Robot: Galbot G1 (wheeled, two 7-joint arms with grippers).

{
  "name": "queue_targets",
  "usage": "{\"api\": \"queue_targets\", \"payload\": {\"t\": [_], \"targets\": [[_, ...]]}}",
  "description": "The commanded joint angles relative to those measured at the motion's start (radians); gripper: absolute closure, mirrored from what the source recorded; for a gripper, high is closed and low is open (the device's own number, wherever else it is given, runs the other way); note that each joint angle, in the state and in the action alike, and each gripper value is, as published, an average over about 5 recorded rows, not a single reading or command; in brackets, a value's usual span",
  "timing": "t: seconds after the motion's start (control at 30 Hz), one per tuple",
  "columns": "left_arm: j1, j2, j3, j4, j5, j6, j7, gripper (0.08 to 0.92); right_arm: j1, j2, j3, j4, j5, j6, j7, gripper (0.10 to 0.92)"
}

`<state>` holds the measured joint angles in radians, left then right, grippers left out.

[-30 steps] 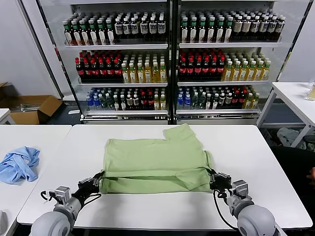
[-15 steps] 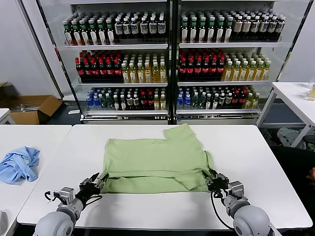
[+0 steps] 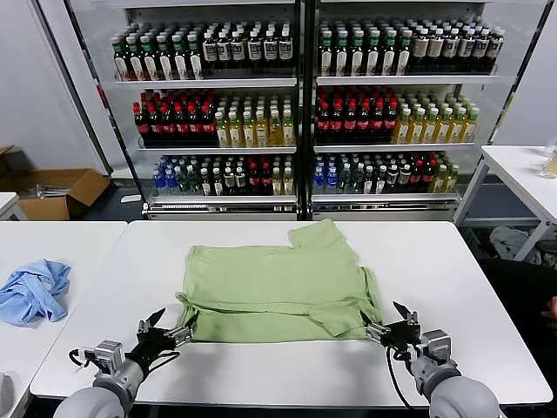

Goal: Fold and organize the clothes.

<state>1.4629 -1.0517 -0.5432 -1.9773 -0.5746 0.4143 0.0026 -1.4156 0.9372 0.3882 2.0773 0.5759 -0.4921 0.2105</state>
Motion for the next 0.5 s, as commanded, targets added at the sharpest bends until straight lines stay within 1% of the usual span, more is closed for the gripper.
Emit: {"api": "queue_targets", "payload": {"t": [0.03,0.37,0.43,0.5], "targets": [[0.019,-0.02,0.01,-0.005,0.003,0.096,-0.065,0.178,-0.042,0.017,0.001,0.009,0.001,-0.02,0.014,0.203],[0.01,-0.023,0.012,0.004,0.046,0.133,-0.087,0.177,0.016,0.04,-0.055,-0.037,-0.003,-0.018,0.018,0.205],[0.014,-0.024,0.012,0.002,0.046,0.132,-0.084,0.183,0.02,0.044,-0.058,-0.042,-0.001,-0.016,0.018,0.232],[0.016,-0.024,0.011,0.001,0.046,0.131,-0.082,0.212,0.024,0.048,-0.062,-0.048,-0.001,-0.016,0.018,0.276]]}}
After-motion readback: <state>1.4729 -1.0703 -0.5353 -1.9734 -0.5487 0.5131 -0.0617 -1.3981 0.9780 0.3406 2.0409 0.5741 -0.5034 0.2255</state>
